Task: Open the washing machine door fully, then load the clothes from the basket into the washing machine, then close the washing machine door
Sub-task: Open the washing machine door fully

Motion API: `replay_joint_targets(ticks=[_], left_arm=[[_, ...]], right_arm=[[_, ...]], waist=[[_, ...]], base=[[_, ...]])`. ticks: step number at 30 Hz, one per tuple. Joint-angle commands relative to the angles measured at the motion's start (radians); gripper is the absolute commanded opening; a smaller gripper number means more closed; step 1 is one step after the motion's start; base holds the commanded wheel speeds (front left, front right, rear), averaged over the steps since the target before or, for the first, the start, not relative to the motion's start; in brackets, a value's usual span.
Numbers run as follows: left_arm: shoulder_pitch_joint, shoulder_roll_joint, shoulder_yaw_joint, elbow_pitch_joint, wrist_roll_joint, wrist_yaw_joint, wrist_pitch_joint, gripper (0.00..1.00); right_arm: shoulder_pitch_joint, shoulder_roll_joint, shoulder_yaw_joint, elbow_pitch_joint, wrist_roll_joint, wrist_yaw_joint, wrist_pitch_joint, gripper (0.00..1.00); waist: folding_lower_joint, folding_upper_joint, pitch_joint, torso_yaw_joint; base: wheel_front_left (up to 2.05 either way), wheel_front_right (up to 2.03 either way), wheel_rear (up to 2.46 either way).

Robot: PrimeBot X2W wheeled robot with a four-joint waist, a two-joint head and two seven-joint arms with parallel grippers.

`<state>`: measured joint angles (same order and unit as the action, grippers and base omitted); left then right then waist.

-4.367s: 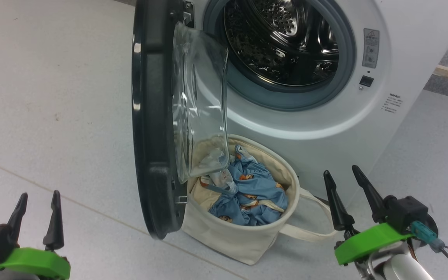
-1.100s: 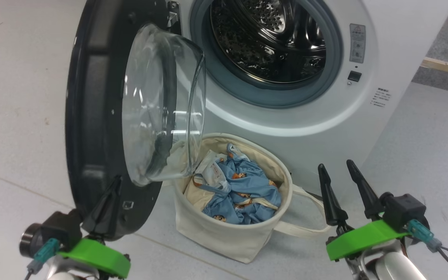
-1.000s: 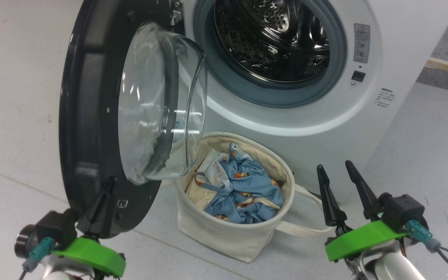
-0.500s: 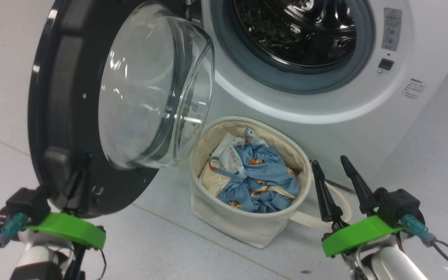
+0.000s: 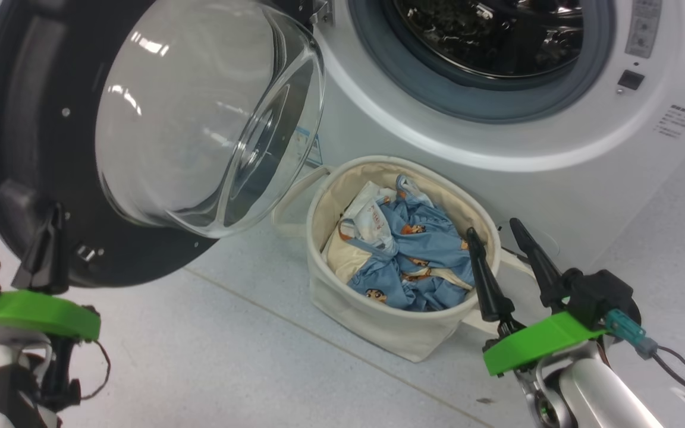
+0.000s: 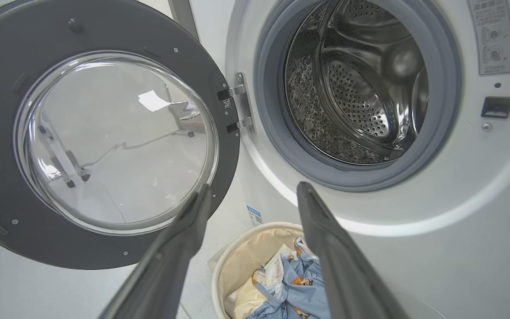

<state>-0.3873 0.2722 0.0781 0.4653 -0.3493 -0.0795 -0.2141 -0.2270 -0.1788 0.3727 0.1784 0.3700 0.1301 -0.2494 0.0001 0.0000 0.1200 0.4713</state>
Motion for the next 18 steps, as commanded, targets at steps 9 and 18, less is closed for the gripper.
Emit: replay_joint_targets(ticks=[9,18], left_arm=[[-0.16,0.078,0.065,0.109,-0.024,-0.003,-0.033,0.0],[-0.232,0.09,0.085,0.203,-0.025,0.004,-0.045,0.0]], right_arm=[[-0.088,-0.005,0.048,-0.019,0.0,0.001,-0.012,1.0],[-0.109,-0.006,0.061,-0.012,0.005,0.001,-0.012,1.0]], waist=[[0.0,0.0,0.057,0.033],[0.0,0.0,0.078,0.049]], base=[[0.0,0.0,0.0],[0.0,0.0,0.0]])
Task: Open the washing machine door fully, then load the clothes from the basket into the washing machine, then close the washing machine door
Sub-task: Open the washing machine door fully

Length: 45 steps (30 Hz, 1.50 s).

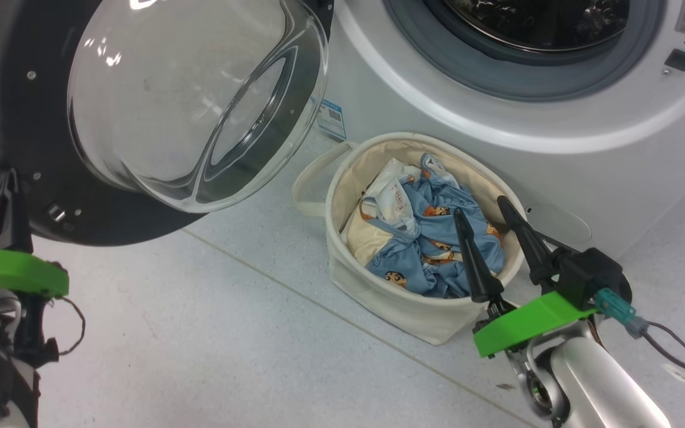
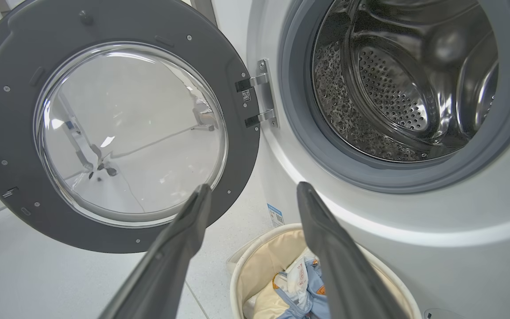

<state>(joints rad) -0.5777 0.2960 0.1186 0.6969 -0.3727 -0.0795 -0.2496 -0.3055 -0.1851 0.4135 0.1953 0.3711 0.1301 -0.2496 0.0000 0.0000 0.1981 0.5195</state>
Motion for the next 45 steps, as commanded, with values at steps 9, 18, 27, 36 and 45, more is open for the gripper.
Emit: replay_joint_targets(ticks=[9,18,27,36,45], left_arm=[[-0.104,0.084,0.068,0.046,0.006,-0.003,-0.012,0.0],[-0.08,0.06,0.075,0.021,0.014,-0.026,-0.012,0.0],[-0.006,0.043,0.005,-0.018,-0.015,-0.049,-0.012,1.0],[0.066,0.059,-0.03,-0.093,-0.046,-0.05,-0.009,1.0],[0.166,0.052,-0.053,-0.162,-0.082,-0.051,0.002,1.0]], right_arm=[[-0.046,0.013,0.025,-0.026,0.009,0.001,-0.012,1.0],[-0.027,0.027,0.01,-0.026,0.015,0.001,-0.012,1.0],[0.0,0.037,-0.008,-0.028,0.02,0.001,-0.012,1.0],[0.023,0.035,-0.021,-0.03,0.02,0.001,-0.012,1.0],[0.063,0.016,-0.039,-0.032,0.024,0.001,-0.012,1.0]], waist=[[0.0,0.0,0.009,-0.002],[0.0,0.0,-0.018,-0.008],[0.0,0.0,-0.07,-0.042],[0.0,0.0,-0.12,-0.115],[0.0,0.0,-0.183,-0.221]], base=[[0.0,0.0,0.0],[0.0,0.0,0.0],[0.0,0.0,0.0],[0.0,0.0,0.0],[0.0,0.0,0.0]])
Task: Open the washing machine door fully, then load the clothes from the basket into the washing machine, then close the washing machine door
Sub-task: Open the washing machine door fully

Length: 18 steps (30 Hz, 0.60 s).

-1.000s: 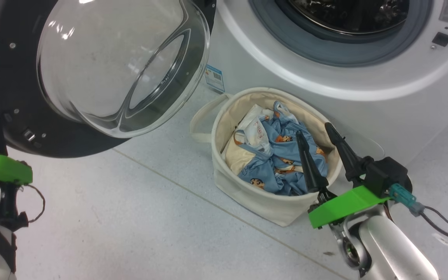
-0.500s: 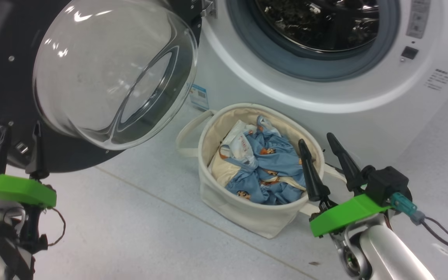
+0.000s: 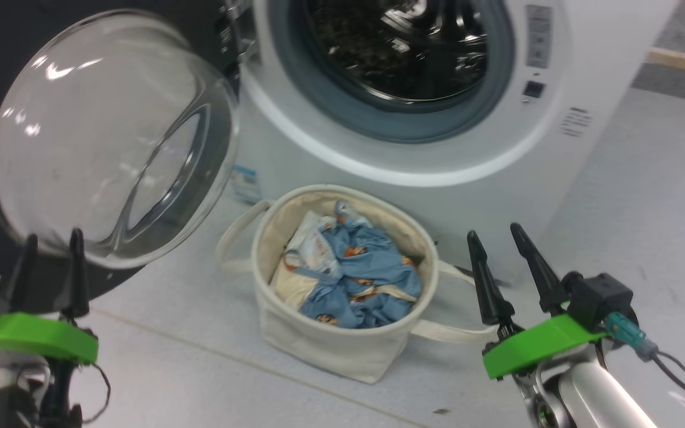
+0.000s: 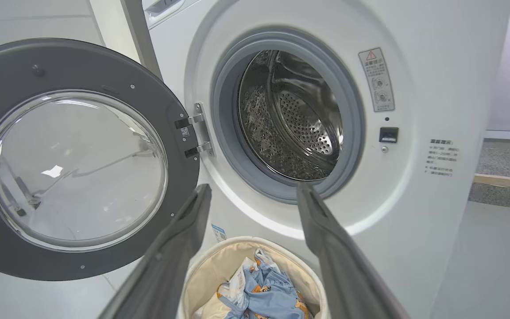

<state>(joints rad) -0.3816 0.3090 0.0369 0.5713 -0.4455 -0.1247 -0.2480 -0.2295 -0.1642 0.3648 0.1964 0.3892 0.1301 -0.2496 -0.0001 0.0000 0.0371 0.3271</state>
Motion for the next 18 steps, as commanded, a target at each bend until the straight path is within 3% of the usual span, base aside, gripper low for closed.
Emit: replay_joint_targets(ticks=[1,18], left_arm=[[-0.018,0.038,0.024,-0.044,-0.016,-0.006,0.002,1.0],[0.151,0.029,0.043,-0.199,-0.034,0.003,-0.012,1.0]], right_arm=[[-0.009,-0.007,0.01,-0.034,0.007,0.001,-0.012,1.0],[-0.023,-0.068,-0.008,-0.057,0.016,0.001,-0.012,1.0]], waist=[[0.0001,0.0,-0.029,-0.044],[0.0001,0.0,-0.042,-0.342]], base=[[0.0,0.0,0.0],[0.0,0.0,0.0]])
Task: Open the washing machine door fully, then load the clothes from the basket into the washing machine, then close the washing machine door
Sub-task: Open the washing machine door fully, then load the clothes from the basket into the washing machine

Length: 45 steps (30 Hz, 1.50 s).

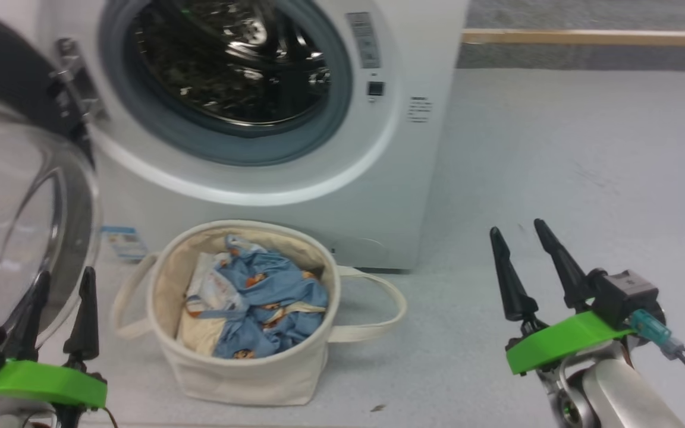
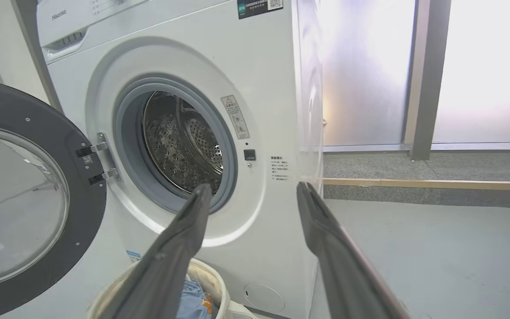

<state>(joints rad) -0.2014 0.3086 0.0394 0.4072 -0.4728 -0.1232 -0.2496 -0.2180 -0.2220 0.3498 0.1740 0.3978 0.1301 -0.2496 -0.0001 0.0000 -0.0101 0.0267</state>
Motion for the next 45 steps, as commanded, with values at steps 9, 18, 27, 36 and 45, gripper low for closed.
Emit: replay_joint_targets(ticks=[9,18,27,36,45], left_arm=[[0.034,0.013,0.041,-0.091,0.011,0.001,-0.012,1.0],[0.042,-0.003,0.066,-0.114,0.049,0.004,-0.012,1.0],[0.033,-0.006,0.073,-0.088,0.06,0.0,-0.012,1.0],[0.022,-0.004,0.086,-0.069,0.066,-0.003,-0.012,1.0],[0.016,-0.002,0.092,-0.062,0.068,-0.006,-0.012,1.0]], right_arm=[[-0.02,-0.027,-0.057,-0.029,-0.014,0.001,-0.012,1.0],[-0.02,-0.027,-0.069,-0.016,-0.012,0.001,-0.012,1.0],[-0.026,-0.03,-0.066,0.0,-0.007,0.001,-0.012,1.0],[-0.026,-0.028,-0.065,0.003,-0.005,0.001,-0.012,1.0],[-0.025,-0.025,-0.064,0.002,-0.007,0.001,-0.012,1.0]], waist=[[0.0001,0.0,0.009,-0.102],[0.0001,0.0,0.005,-0.095],[0.0001,0.0,-0.001,-0.073],[0.0001,0.0,-0.006,-0.056],[0.0001,0.0,-0.007,-0.045]], base=[[0.0,0.0,0.0],[0.0,0.0,0.0],[0.0,0.0,0.0],[0.13,-0.15,0.03],[0.58,-0.71,0.14]])
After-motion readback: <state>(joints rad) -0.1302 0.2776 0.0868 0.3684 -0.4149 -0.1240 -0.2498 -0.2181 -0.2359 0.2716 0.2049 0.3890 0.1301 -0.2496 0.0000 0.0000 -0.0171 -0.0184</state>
